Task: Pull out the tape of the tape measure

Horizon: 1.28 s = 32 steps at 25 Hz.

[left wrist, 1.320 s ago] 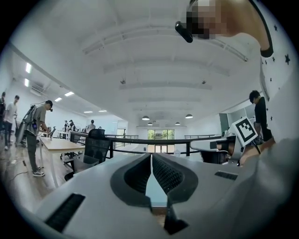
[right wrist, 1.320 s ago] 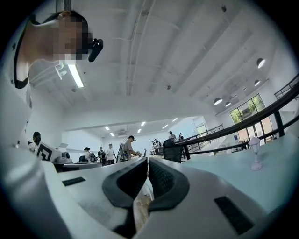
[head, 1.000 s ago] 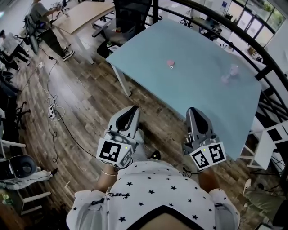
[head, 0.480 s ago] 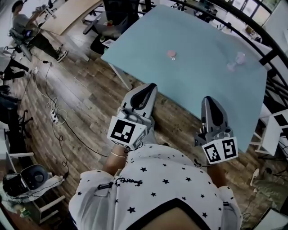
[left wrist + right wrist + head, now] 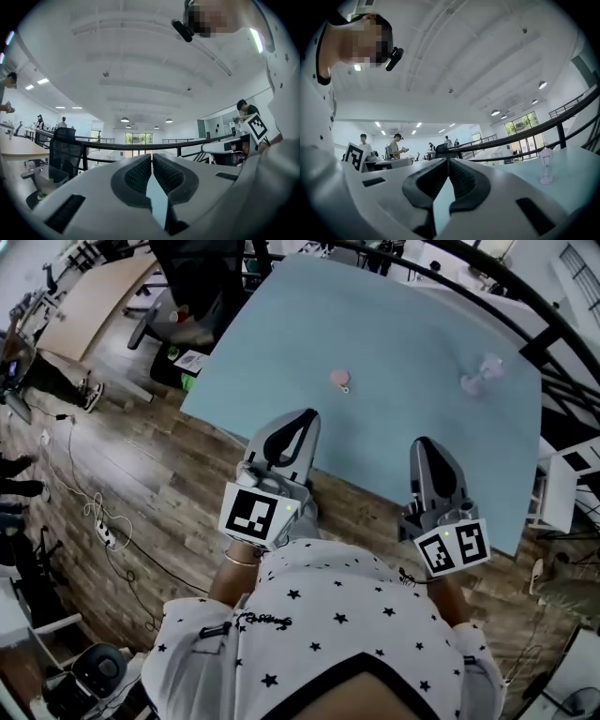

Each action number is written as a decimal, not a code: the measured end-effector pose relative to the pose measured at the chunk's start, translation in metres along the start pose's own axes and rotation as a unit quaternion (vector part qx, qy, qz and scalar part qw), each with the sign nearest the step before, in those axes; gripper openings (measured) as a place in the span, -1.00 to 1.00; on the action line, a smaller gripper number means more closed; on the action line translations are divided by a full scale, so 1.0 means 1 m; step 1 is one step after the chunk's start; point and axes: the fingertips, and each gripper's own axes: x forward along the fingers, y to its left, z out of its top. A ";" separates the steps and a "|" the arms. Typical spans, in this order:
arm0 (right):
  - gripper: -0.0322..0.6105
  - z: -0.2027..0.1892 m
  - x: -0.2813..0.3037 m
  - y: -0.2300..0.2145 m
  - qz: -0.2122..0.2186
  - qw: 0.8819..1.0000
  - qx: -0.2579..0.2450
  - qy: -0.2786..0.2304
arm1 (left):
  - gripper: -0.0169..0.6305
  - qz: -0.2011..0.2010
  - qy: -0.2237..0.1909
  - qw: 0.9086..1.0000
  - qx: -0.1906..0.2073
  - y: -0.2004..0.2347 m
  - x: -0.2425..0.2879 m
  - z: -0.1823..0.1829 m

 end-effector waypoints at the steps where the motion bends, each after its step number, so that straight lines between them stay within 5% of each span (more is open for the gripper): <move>1: -0.86 -0.001 0.009 -0.001 -0.005 1.000 0.000 0.000 | -0.84 -0.004 0.001 1.000 -0.002 0.007 0.005 0.000; 21: -0.83 -0.025 0.132 -0.004 -0.097 0.995 -0.017 0.014 | -0.84 -0.085 0.011 0.996 0.001 0.128 0.063 -0.008; 32: -0.58 -0.088 0.174 -0.036 -0.093 0.991 -0.013 0.093 | -0.84 -0.061 0.030 0.998 -0.015 0.159 0.074 -0.023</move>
